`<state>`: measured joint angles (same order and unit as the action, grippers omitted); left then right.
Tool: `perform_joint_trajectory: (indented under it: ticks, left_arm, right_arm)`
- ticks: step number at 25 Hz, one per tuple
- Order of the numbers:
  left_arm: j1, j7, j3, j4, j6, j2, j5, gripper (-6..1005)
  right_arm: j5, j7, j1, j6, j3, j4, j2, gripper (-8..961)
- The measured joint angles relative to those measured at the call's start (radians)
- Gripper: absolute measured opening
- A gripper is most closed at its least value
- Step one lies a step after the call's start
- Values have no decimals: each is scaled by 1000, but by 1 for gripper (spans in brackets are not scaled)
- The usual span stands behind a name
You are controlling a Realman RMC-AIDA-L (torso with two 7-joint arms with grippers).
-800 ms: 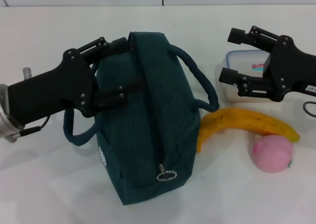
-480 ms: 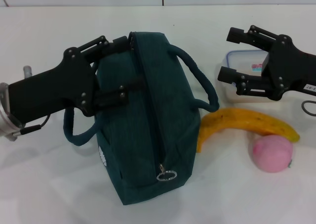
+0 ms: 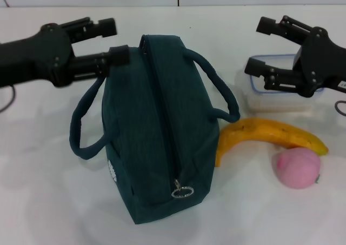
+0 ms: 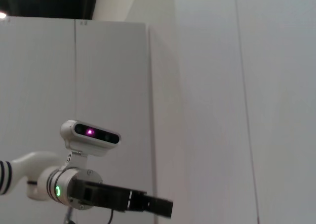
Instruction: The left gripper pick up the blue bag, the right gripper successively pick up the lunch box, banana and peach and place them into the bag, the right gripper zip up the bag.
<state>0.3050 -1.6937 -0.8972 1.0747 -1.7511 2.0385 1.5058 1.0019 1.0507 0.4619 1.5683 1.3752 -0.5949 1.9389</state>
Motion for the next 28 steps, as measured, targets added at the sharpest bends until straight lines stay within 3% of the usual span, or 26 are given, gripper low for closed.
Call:
perform_joint_trajectory:
  ticks: [2, 6, 16, 17, 21, 28]
  left_arm:
    - [7, -104, 29, 67, 12, 4, 78, 794]
    - [11, -154, 40, 105, 14, 18, 161, 781]
    - [-8, -253, 42, 181, 13, 17, 218, 755]
    - [-23, -269, 44, 222, 14, 30, 232, 755]
    - [-27, -327, 40, 259, 19, 46, 296, 754]
    - [-11, -421, 13, 258, 53, 48, 345, 753]
  right_arm:
    - [0, 0, 3, -1, -8, 3, 3, 875]
    - [0, 0, 6, -2, -9, -2, 6, 875]
    - [1, -12, 7, -2, -22, -2, 4, 875]
    - [1, -13, 8, -2, -26, -2, 4, 875]
    - [1, -15, 11, -2, -34, -2, 3, 875]
    - [4, -22, 19, -58, -34, -2, 16, 874]
